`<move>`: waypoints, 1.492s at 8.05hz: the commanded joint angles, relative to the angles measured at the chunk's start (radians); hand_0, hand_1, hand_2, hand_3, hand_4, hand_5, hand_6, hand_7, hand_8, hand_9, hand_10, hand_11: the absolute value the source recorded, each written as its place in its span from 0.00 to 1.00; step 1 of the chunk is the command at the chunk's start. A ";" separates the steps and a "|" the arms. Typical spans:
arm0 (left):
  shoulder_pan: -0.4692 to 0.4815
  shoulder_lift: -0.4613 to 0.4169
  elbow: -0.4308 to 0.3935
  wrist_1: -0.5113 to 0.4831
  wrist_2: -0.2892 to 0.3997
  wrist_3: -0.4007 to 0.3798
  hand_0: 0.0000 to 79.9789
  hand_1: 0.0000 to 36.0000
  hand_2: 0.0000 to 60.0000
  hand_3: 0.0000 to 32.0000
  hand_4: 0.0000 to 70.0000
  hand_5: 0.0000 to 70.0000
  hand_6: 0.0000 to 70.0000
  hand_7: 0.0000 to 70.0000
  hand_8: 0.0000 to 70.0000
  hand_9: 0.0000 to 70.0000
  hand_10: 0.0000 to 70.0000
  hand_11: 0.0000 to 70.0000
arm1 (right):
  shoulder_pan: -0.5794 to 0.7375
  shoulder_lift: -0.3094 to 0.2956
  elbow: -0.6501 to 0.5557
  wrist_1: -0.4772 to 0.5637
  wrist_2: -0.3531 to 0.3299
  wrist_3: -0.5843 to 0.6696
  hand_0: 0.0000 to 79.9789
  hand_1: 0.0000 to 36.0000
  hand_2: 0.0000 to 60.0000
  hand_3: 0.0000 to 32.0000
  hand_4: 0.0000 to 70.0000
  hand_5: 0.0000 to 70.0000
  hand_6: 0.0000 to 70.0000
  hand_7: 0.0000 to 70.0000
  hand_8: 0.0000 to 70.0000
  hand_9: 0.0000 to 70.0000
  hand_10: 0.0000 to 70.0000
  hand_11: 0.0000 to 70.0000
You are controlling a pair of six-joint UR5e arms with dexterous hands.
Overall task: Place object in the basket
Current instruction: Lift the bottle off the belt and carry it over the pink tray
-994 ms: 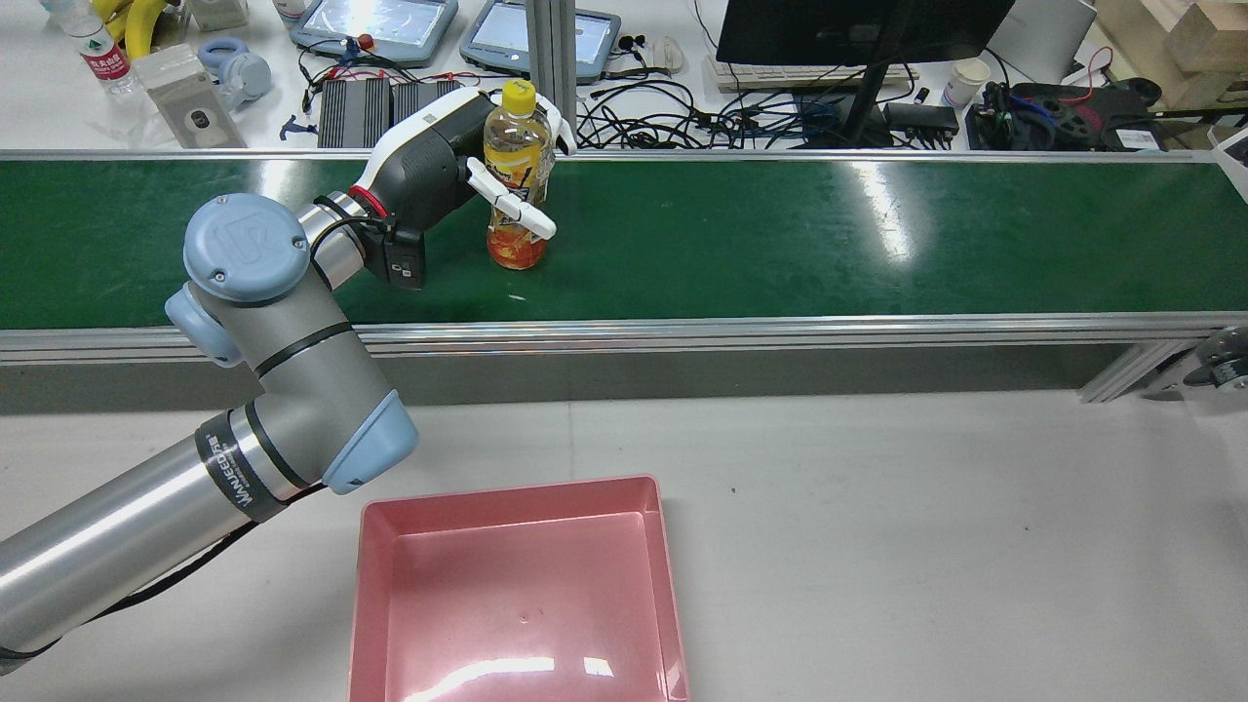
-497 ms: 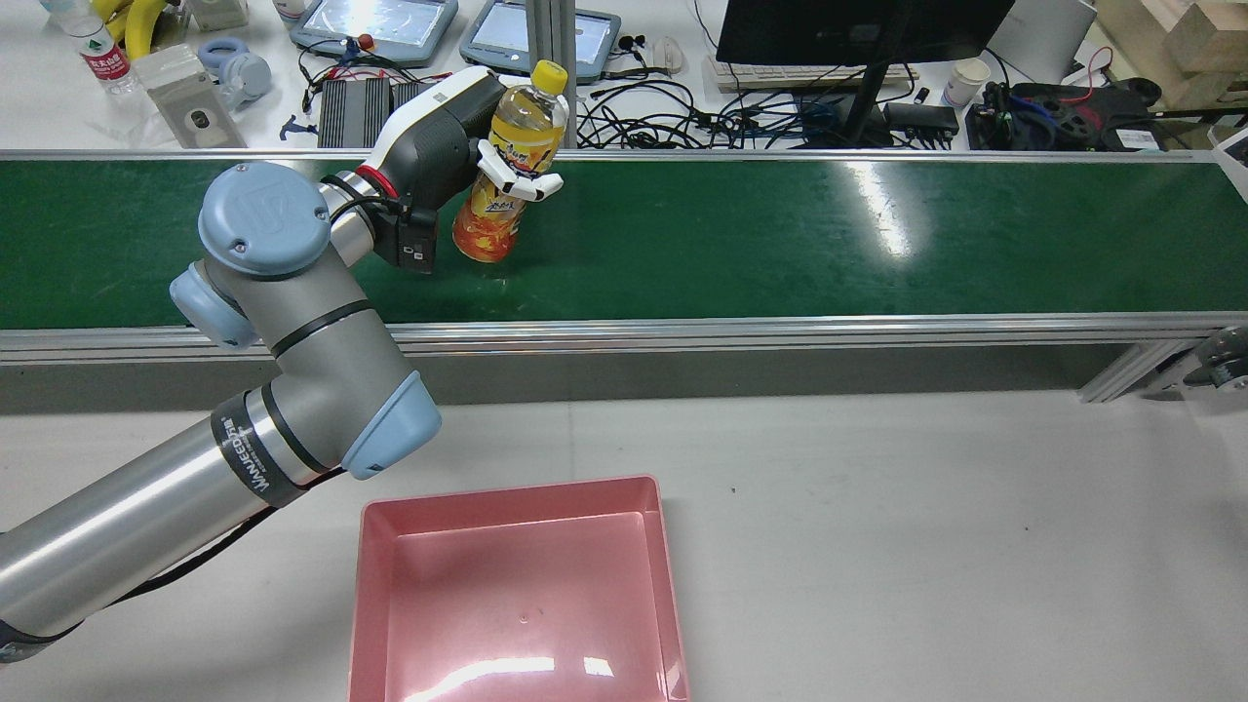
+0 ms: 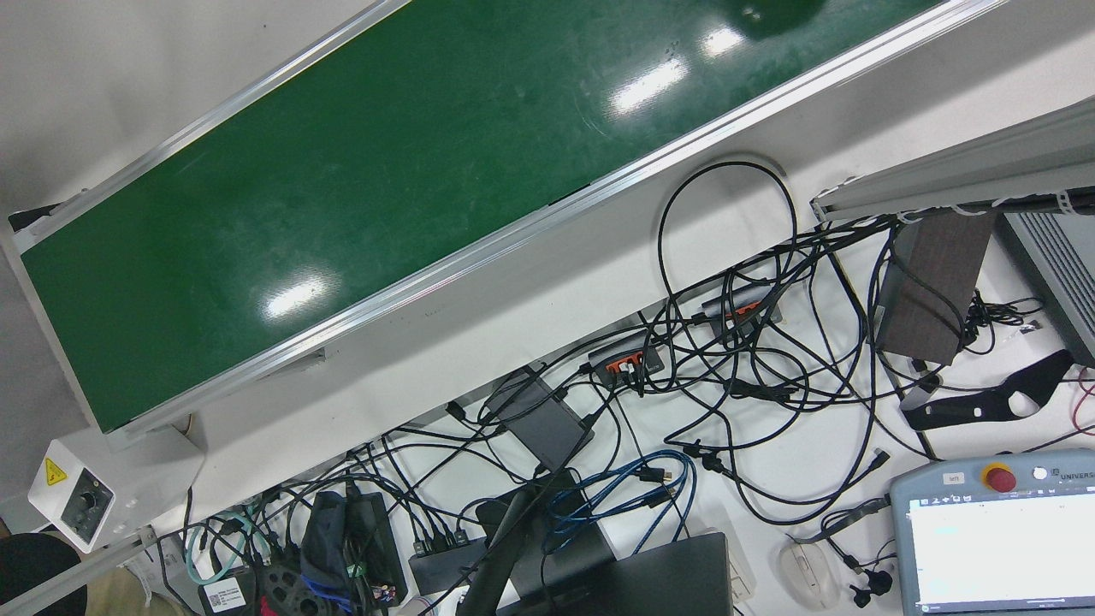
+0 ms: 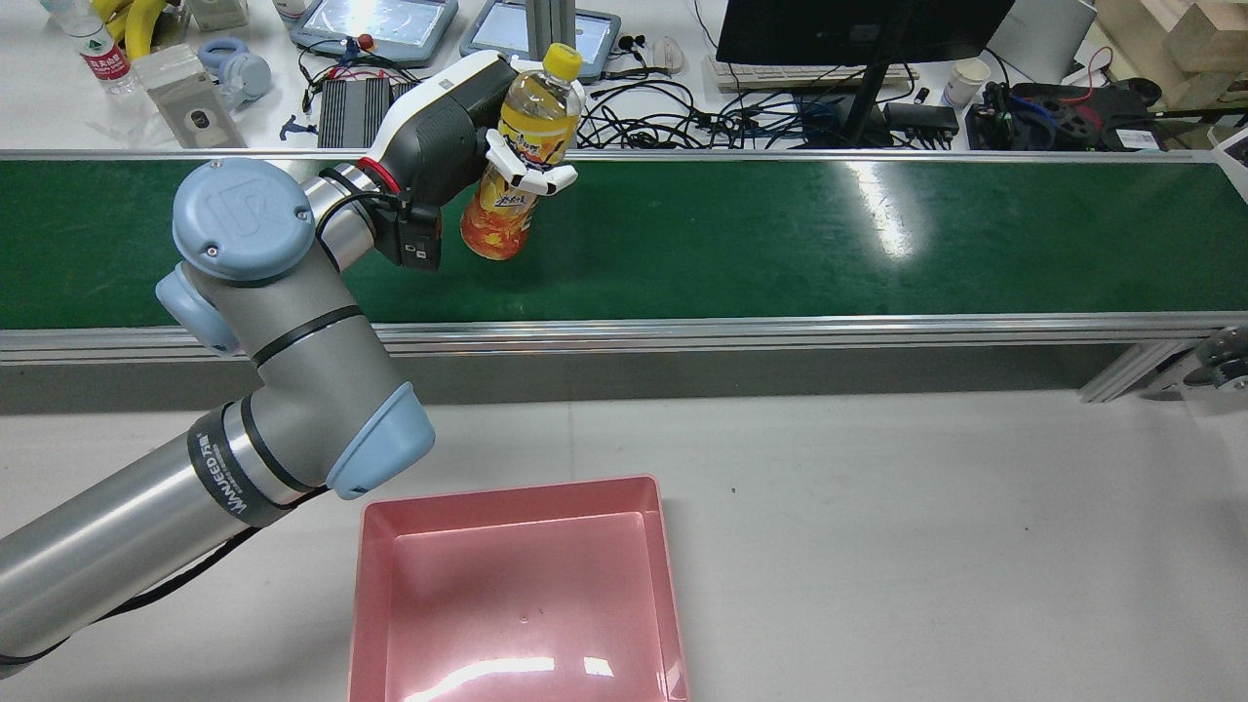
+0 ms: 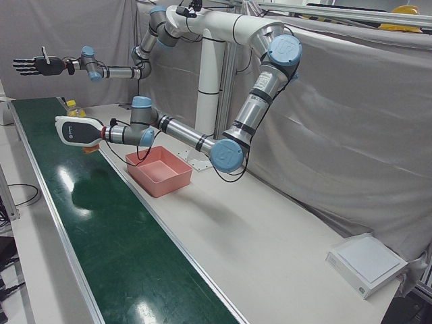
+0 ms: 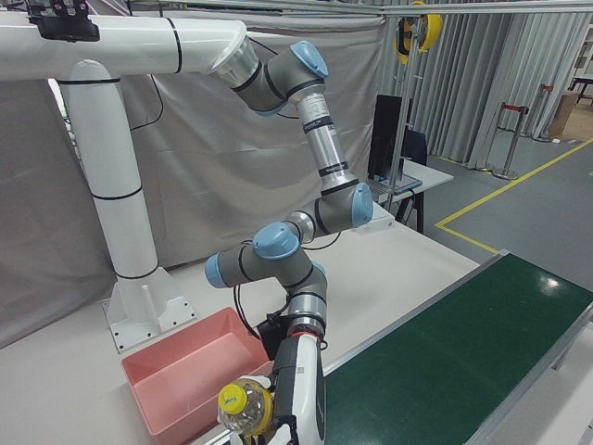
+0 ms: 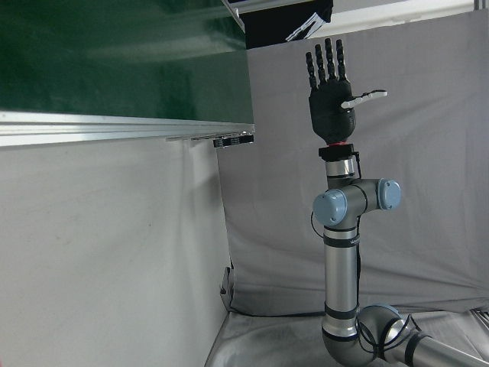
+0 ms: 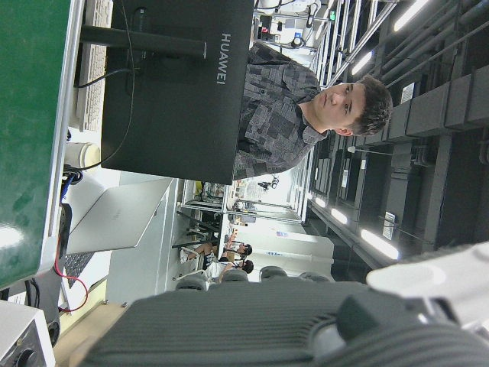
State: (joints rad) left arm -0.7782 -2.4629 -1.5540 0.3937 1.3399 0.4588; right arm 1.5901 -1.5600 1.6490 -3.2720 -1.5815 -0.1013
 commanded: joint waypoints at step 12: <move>0.296 0.440 -0.575 0.049 -0.002 0.141 0.78 0.54 0.42 0.00 0.77 1.00 0.64 0.93 0.91 1.00 0.83 1.00 | -0.001 0.000 0.000 0.000 0.000 0.000 0.00 0.00 0.00 0.00 0.00 0.00 0.00 0.00 0.00 0.00 0.00 0.00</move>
State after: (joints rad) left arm -0.4873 -2.0711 -2.0290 0.3952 1.3353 0.5964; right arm 1.5901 -1.5600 1.6490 -3.2720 -1.5815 -0.1013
